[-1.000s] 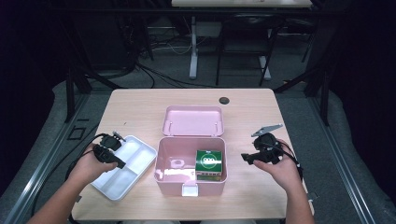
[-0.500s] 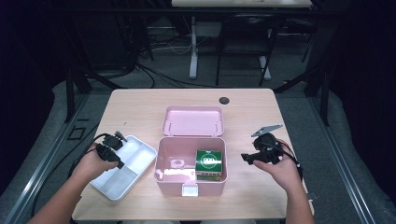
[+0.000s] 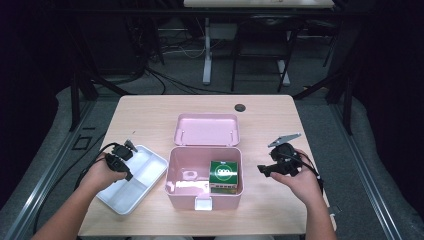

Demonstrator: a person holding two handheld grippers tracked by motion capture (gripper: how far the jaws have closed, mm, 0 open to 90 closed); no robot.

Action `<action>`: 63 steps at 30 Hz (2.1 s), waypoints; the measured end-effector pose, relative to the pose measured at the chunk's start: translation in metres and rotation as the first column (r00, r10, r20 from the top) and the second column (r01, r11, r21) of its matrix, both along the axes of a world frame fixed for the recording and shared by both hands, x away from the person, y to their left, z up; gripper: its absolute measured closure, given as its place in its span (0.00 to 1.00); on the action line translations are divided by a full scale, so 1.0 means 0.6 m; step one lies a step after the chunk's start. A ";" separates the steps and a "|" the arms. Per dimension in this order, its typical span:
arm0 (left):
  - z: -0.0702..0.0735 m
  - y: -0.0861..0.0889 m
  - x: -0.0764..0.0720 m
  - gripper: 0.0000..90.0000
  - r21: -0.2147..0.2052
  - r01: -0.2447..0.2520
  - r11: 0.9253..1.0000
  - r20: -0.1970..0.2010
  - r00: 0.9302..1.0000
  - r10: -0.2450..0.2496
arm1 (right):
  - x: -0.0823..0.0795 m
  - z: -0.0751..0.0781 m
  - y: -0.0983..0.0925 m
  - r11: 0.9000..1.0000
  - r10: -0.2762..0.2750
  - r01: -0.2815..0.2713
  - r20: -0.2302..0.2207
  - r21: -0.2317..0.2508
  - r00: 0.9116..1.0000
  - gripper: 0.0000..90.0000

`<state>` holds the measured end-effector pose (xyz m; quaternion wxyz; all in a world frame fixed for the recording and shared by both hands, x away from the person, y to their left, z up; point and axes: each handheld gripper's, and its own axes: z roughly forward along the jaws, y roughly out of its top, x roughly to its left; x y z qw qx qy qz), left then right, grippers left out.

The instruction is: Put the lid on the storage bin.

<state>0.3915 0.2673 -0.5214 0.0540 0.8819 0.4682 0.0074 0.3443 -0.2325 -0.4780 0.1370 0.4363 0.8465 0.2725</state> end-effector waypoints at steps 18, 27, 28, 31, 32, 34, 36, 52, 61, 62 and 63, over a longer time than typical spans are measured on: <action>-0.023 -0.010 0.007 0.97 0.029 0.017 0.999 -0.042 0.999 -0.016 | 0.000 0.000 -0.001 1.000 -0.005 0.005 0.004 0.003 1.000 0.37; -0.029 -0.006 0.011 0.98 0.013 0.003 1.000 -0.059 0.998 -0.002 | 0.000 -0.001 0.002 1.000 -0.004 0.004 0.001 0.001 1.000 0.37; -0.030 -0.006 0.012 0.98 0.013 0.002 1.000 -0.062 0.998 -0.002 | 0.000 -0.001 0.002 1.000 -0.003 0.003 0.001 0.001 1.000 0.37; -0.030 -0.006 0.012 0.98 0.013 -0.001 1.000 -0.065 0.998 0.002 | 0.000 -0.001 0.003 1.000 -0.003 0.003 0.001 -0.003 1.000 0.37; -0.032 -0.007 0.013 0.98 0.015 -0.002 1.000 -0.069 0.998 0.003 | 0.000 -0.001 0.003 1.000 -0.004 0.004 0.002 -0.003 1.000 0.37; -0.032 -0.007 0.013 0.98 0.016 -0.002 1.000 -0.070 0.998 0.003 | 0.000 -0.001 0.003 1.000 -0.003 0.003 0.000 -0.002 1.000 0.37; -0.033 -0.008 0.014 0.98 0.023 0.000 1.000 -0.075 0.997 0.002 | 0.000 -0.002 0.003 1.000 -0.004 0.004 0.004 -0.002 1.000 0.37; -0.005 0.003 0.010 0.99 0.010 -0.016 1.000 -0.055 0.998 0.016 | 0.001 -0.004 0.003 1.000 -0.008 0.008 -0.001 0.000 1.000 0.37; 0.034 0.012 -0.001 0.99 0.000 -0.002 1.000 -0.019 1.000 0.002 | 0.002 -0.006 0.005 1.000 -0.002 0.002 0.001 0.001 1.000 0.37; 0.039 0.011 -0.002 0.99 0.007 0.004 1.000 -0.015 1.000 -0.003 | 0.002 -0.006 0.004 1.000 0.001 -0.001 -0.003 0.000 1.000 0.37; 0.042 0.011 -0.002 0.99 0.009 0.010 1.000 -0.017 1.000 -0.010 | 0.002 -0.006 0.005 1.000 0.000 0.000 -0.004 0.003 1.000 0.37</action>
